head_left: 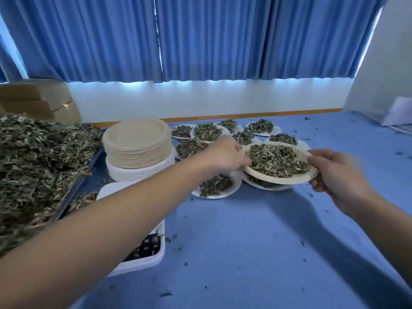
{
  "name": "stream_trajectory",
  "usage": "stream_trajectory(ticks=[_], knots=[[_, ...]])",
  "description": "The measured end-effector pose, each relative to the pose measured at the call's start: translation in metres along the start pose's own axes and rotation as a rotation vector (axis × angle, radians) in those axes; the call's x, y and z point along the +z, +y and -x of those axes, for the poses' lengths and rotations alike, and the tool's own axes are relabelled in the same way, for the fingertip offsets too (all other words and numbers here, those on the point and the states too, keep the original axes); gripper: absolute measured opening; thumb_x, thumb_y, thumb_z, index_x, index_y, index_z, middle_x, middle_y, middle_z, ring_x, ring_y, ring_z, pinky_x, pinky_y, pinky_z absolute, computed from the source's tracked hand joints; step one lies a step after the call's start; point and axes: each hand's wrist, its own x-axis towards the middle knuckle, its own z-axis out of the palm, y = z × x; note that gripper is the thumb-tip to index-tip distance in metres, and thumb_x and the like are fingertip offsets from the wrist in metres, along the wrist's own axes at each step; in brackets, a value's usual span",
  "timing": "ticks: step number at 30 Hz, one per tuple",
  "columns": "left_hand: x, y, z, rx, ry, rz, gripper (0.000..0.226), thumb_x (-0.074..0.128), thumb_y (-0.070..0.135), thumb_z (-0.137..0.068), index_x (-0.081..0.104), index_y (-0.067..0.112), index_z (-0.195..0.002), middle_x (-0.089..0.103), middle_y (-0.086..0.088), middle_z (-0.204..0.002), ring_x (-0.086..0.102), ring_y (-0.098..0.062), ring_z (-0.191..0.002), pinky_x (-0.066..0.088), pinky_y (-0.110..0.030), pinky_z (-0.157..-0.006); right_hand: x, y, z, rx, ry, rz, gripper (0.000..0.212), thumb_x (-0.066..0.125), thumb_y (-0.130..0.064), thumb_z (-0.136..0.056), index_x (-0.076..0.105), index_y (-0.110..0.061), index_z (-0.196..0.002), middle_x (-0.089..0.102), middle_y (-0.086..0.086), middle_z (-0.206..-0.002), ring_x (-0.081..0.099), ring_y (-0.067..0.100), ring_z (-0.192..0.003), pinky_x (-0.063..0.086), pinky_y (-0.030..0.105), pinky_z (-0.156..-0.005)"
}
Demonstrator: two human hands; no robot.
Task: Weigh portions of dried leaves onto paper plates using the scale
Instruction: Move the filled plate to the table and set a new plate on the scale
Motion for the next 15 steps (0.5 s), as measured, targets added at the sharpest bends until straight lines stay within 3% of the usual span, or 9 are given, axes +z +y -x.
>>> stream_trajectory(ticks=[4,8,13,15], knots=[[0.038,0.051,-0.063,0.009,-0.029,-0.049,0.013,0.071,0.01,-0.086,0.064,0.003,-0.077,0.057,-0.011,-0.067,0.05,-0.022,-0.059,0.036,-0.025,-0.047,-0.047,0.027,-0.038,0.003,0.162,0.073,0.02,0.053,-0.007,-0.099,0.069,-0.001,-0.11,0.054,0.013,-0.064,0.045,0.012,-0.036,0.037,0.026,-0.038],[0.083,0.078,-0.103,-0.009,-0.006,-0.161,0.017,0.066,0.005,-0.085,0.054,0.006,-0.073,0.05,-0.008,-0.068,0.042,-0.02,-0.053,0.032,-0.026,-0.048,-0.077,0.046,-0.057,0.007,0.312,0.102,0.021,0.055,-0.009,-0.093,0.071,-0.003,-0.105,0.054,0.012,-0.06,0.045,0.011,-0.034,0.039,0.024,-0.036],[0.109,0.086,-0.127,0.019,0.065,-0.242,0.035,0.065,0.006,-0.083,0.038,0.013,-0.061,0.031,0.0,-0.054,0.03,-0.016,-0.047,0.025,-0.024,-0.043,-0.084,0.066,-0.058,0.03,0.377,0.221,0.018,0.054,-0.014,-0.086,0.071,-0.013,-0.094,0.06,0.005,-0.044,0.051,0.013,-0.034,0.045,0.029,-0.049],[0.114,0.085,-0.13,0.019,0.071,-0.294,0.036,0.065,0.01,-0.084,0.038,0.013,-0.06,0.031,0.002,-0.054,0.028,-0.014,-0.046,0.022,-0.021,-0.038,-0.082,0.068,-0.057,0.044,0.372,0.254,0.014,0.052,-0.012,-0.085,0.066,-0.016,-0.087,0.059,0.002,-0.039,0.049,0.01,-0.029,0.044,0.026,-0.046]])
